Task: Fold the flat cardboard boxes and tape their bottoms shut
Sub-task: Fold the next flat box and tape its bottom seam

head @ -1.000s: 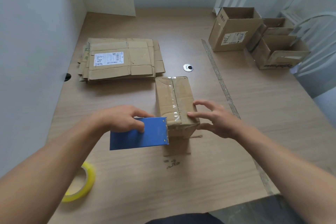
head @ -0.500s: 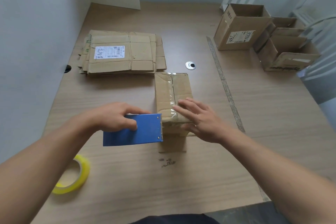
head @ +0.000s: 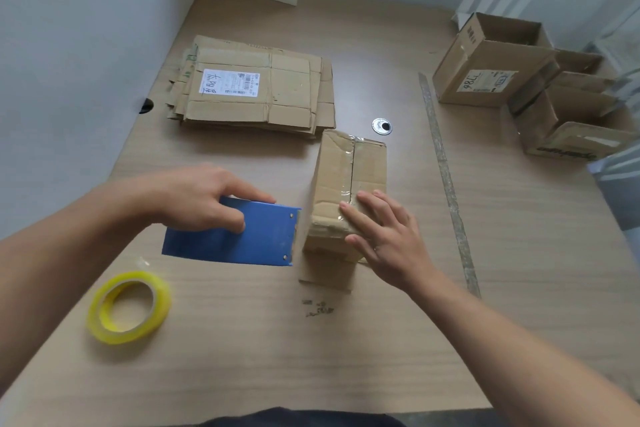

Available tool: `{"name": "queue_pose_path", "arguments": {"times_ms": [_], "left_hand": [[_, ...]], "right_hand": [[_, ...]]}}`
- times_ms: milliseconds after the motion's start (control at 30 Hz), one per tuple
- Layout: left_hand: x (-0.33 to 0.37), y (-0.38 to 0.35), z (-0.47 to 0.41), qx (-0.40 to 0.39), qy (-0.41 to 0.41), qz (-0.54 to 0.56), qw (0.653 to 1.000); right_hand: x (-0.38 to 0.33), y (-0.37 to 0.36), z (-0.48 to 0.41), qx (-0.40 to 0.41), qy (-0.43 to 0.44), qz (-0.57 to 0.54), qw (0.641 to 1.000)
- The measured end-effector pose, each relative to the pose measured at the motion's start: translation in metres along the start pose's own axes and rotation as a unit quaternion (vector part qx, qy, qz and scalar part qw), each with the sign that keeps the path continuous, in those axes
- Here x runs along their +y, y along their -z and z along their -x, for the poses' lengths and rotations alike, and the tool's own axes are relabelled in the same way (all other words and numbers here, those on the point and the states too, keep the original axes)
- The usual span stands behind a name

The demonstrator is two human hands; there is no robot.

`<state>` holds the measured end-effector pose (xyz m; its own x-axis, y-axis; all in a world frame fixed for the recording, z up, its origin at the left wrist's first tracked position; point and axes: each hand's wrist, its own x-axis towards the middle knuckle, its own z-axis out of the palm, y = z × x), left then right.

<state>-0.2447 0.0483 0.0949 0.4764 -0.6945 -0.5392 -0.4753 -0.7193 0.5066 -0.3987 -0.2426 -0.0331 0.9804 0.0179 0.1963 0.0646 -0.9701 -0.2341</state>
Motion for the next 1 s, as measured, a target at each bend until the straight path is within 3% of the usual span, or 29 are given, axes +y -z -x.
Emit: {"name": "queue_pose_path", "arguments": {"times_ms": [200,567,767,1000], "left_hand": [[-0.030,0.006,-0.005,0.029,0.035,0.018,0.999],[-0.021,-0.011,-0.065,0.067,0.075,-0.137,0.985],[-0.007,-0.020,-0.076,0.101,0.083,-0.182,0.975],[0.009,-0.049,-0.068,0.195,0.097,-0.215,0.952]], "right_hand": [[-0.004,0.000,-0.001,0.011,0.003,0.005,1.000],[-0.009,0.001,-0.004,0.005,0.007,-0.041,0.999],[-0.016,0.013,-0.008,-0.064,-0.041,-0.066,0.995],[-0.068,0.006,-0.032,-0.049,-0.184,-0.035,0.981]]}}
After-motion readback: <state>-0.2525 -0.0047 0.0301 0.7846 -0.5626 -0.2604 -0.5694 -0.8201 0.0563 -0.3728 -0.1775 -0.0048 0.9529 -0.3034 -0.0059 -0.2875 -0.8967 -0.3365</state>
